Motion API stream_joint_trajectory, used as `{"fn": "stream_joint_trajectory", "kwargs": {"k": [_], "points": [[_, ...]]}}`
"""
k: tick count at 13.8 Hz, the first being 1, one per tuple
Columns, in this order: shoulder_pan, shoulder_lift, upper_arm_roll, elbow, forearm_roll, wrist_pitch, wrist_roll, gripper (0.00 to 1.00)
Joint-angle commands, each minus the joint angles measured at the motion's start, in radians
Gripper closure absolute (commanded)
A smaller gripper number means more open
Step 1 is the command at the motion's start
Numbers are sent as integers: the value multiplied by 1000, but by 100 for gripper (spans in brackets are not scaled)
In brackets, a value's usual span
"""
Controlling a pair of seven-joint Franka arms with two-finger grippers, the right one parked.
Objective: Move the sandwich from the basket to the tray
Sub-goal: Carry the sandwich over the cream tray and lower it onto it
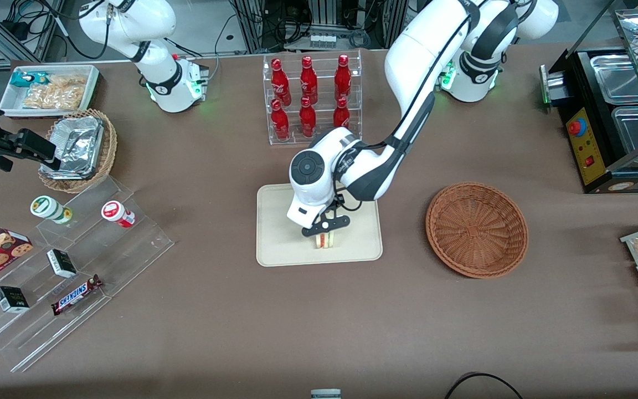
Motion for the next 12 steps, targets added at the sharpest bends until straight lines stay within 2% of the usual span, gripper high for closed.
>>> {"fn": "stream_joint_trajectory", "kwargs": {"k": [1,2,3,5,8,12], "points": [[-10,33,-1,45,3,8,-18,97],[-10,35,-2,45,3,9,-18,95],[-10,36,-2,45,3,9,-23,83],[-9,32,-4,42,1,9,-23,0],[-9,10,-1,43,-37,5,-24,0],[1,-75,4,37,-26,-38,-23,0]]}}
